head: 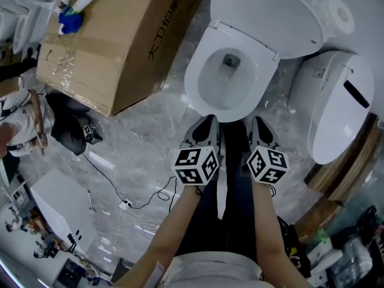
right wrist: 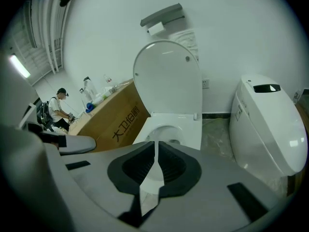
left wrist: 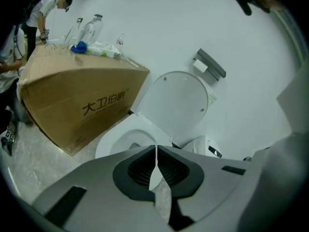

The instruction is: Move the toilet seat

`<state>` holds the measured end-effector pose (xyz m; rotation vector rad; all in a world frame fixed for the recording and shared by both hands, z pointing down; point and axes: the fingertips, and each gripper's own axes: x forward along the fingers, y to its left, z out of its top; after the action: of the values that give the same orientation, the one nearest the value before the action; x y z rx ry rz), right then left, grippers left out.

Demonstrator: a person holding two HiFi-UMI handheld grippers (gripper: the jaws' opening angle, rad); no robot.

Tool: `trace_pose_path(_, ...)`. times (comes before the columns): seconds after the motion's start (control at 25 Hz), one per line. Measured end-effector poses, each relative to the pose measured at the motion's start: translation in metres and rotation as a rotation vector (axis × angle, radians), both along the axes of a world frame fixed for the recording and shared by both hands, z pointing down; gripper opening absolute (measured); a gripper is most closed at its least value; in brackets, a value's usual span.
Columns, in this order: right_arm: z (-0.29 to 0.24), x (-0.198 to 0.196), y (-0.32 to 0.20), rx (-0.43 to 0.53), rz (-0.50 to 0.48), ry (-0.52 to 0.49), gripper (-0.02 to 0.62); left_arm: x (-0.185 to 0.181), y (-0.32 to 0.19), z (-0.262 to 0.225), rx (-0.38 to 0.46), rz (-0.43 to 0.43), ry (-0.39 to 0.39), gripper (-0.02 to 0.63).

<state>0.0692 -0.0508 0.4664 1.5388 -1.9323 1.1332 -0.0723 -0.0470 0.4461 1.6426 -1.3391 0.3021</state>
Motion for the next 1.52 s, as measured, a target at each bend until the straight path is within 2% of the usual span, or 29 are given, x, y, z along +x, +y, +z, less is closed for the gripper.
trace_pose_path(0.12,0.022,0.008,0.004,0.000,-0.005,0.012,0.018,0.008,0.011,0.036,-0.089,-0.054,0.041,0.020)
trace_pose_path(0.36,0.075,0.016,0.021,-0.065,-0.035,0.008,0.018,0.018,0.039,0.096,-0.216,-0.185,0.129,0.020)
trace_pose_path(0.52,0.105,0.017,0.028,-0.099,-0.004,-0.049,0.020,0.016,0.058,0.134,-0.300,-0.292,0.198,0.021)
trace_pose_path(0.64,0.124,0.016,0.035,-0.133,0.024,-0.103,0.083,0.013,0.065,0.154,-0.333,-0.363,0.243,0.055)
trace_pose_path(1.0,0.174,0.025,0.048,-0.179,0.048,-0.142,0.098,0.030,0.072,0.201,-0.347,-0.369,0.283,0.130)
trace_pose_path(1.32,0.207,0.017,0.069,-0.219,0.091,-0.204,0.121,0.028,0.093,0.233,-0.384,-0.385,0.278,0.150)
trace_pose_path(1.52,0.225,0.013,0.075,-0.243,0.131,-0.249,0.152,0.026,0.094,0.246,-0.374,-0.383,0.295,0.175)
